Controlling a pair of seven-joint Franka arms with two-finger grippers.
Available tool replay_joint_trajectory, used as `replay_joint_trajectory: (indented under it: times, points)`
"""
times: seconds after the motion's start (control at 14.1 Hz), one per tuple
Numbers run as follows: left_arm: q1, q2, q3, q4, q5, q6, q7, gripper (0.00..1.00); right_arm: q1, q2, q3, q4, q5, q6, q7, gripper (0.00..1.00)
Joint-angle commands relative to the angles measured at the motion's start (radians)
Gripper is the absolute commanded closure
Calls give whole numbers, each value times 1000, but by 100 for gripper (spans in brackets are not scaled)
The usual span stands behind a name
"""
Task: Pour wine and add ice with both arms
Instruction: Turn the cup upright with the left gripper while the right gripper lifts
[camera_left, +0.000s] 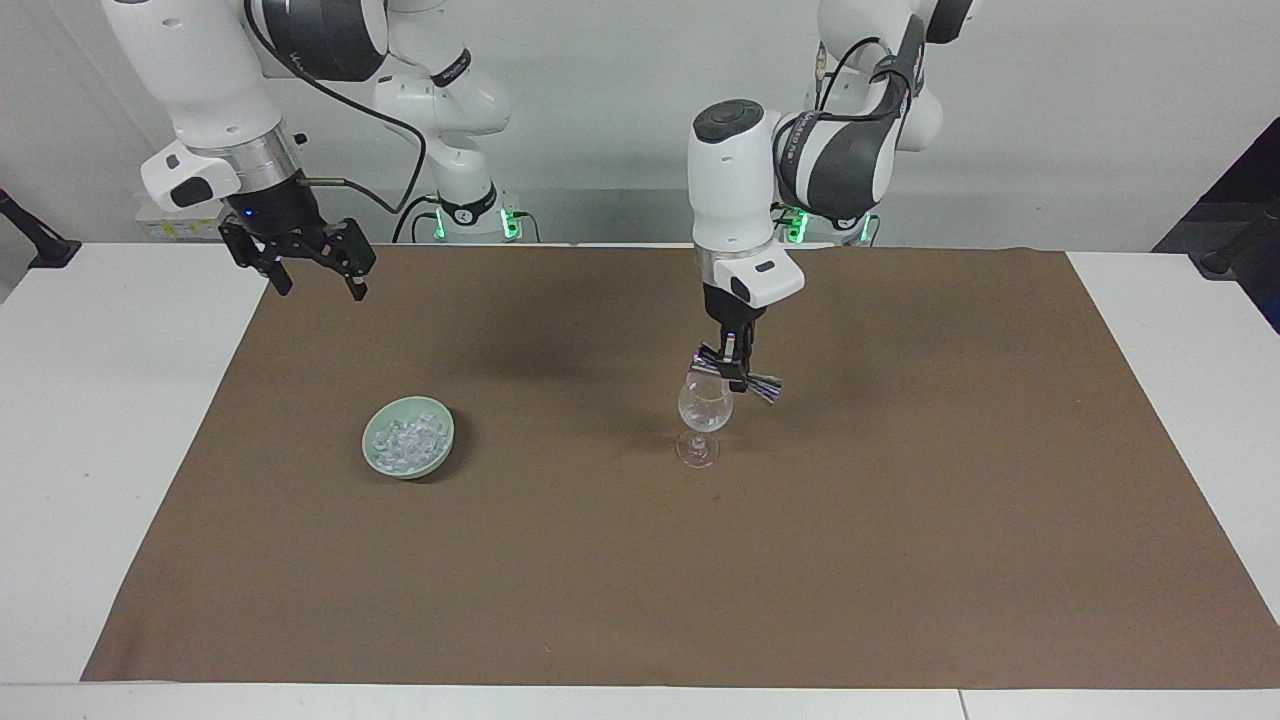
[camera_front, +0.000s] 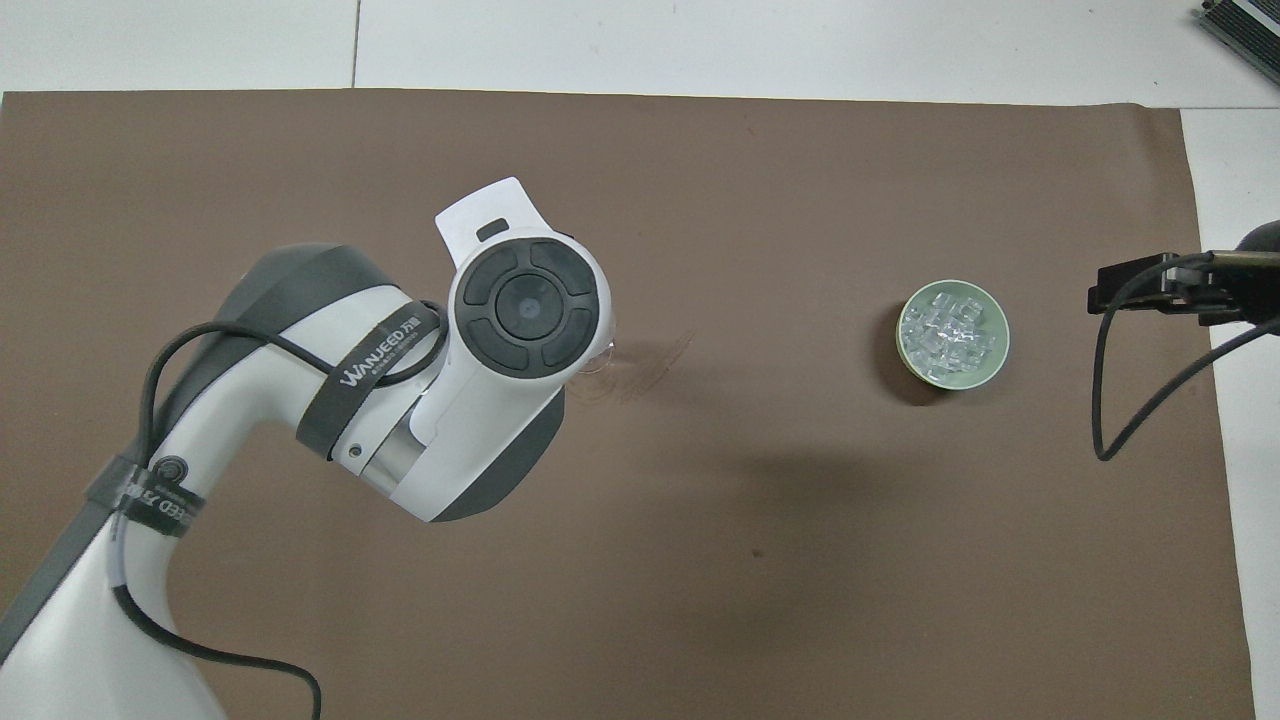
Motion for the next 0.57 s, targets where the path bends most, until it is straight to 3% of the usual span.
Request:
replay_joint_trajectory:
  times: [0.0,0.14,0.35,0.5]
  points:
    - [41,-23,2,10,-123,-29,6,100,-4,-3,3,-4,-3,14,-26,0]
    - [83,-37,2,7,-197,-31,12,100,0,-5,5,-10,-1,37,-18,0]
    - [132,-52,-1,-12,-206,-47,30,100,0,-5,5,-16,-1,54,-21,0]
    - [205,-62,1,-13,-323,-66,90,100,3,-5,12,-18,-3,66,-16,0]
